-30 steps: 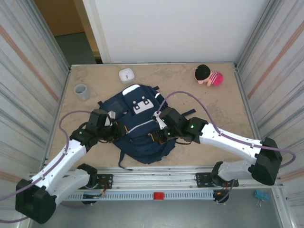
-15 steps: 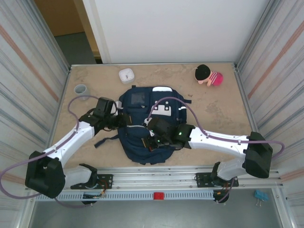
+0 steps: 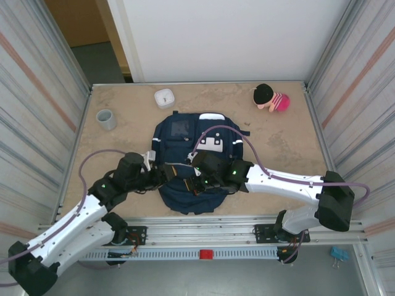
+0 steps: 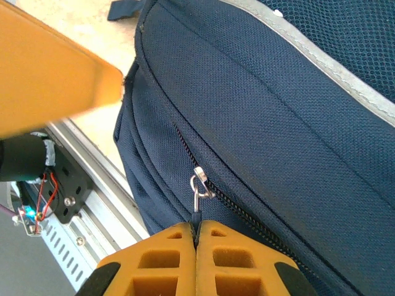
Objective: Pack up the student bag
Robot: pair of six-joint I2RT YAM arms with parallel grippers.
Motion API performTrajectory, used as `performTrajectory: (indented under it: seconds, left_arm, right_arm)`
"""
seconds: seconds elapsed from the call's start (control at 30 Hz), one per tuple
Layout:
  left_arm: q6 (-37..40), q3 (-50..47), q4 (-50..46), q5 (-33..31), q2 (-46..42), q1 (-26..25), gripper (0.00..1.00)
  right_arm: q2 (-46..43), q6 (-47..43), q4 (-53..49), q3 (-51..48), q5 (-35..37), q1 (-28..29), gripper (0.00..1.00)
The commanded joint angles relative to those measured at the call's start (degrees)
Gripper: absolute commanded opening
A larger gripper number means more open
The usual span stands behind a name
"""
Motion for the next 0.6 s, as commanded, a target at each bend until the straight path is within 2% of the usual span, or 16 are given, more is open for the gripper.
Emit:
performTrajectory:
  seconds: [0.0,0.1,0.17,0.3,0.43,0.57]
  left_arm:
    - [-5.76,-1.1,5.14,-1.95,2.64,-0.59,0.52]
    - [-6.02,-1.47,9.18,-1.77,6.0,-0.61,0.51]
    - [-6.32,-1.72,12.1,-1.96,7.94,-0.57,0.47]
    - [-4.95,-1.42,14.49,-0.75,10.9,1.02,0.2]
    - [0.78,0.51,8.01,-0.41,10.56,4.64,0.06]
    - [7.04,2.19,0.94,-1.03,8.09,10.43,0.02]
  right_arm:
    - [0.02,-0.06,2.76,1.51,-1.28,-0.08,0.0]
    - [0.05,-0.15,3.21,1.39,-1.63,0.19,0.0]
    - [-0.06,-0.24,3.14,1.35,-1.64,0.38,0.0]
    - [-1.28,-0.33,2.49,0.49,-0.74,0.48,0.0]
    - [-4.22,-0.24,1.18,-2.59,-0.16,-1.74,0.0]
    - [-9.02,-0.62,-0.08,-7.43,-0.65,-6.35,0.0]
